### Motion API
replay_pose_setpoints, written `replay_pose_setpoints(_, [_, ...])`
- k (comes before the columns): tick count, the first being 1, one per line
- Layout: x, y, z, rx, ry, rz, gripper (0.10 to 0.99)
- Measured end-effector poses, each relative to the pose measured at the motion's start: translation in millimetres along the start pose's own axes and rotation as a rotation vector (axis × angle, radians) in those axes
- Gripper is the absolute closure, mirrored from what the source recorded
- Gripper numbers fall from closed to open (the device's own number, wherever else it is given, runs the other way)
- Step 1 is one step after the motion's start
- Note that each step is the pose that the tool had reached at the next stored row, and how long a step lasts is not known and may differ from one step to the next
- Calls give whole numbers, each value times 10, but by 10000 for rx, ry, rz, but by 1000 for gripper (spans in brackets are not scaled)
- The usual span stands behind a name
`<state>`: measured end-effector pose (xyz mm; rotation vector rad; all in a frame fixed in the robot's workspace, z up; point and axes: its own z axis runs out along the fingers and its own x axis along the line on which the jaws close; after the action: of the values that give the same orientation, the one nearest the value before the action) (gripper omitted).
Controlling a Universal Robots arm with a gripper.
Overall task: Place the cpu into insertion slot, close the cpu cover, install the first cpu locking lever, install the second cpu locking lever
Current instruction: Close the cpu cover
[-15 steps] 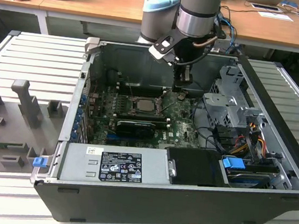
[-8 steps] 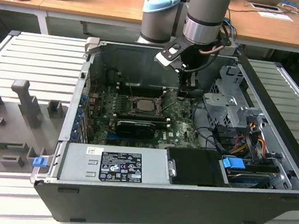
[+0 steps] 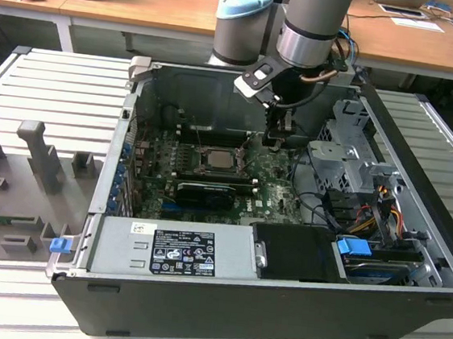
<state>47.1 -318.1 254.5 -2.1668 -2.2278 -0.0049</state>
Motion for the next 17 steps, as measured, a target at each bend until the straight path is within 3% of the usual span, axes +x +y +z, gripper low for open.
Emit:
replay_pose_setpoints(5, [7,-256,9,-104,-1,-3,980])
replay_pose_setpoints(6, [9,-345,17,-171,-2,-5,980])
replay_pose_setpoints(8, [12,-459,43,-271,-6,-6,980])
replay_pose_setpoints(13, [21,-642,149,-329,-9,-8,980])
replay_pose_setpoints(17, [34,-717,161,-338,-16,-9,980])
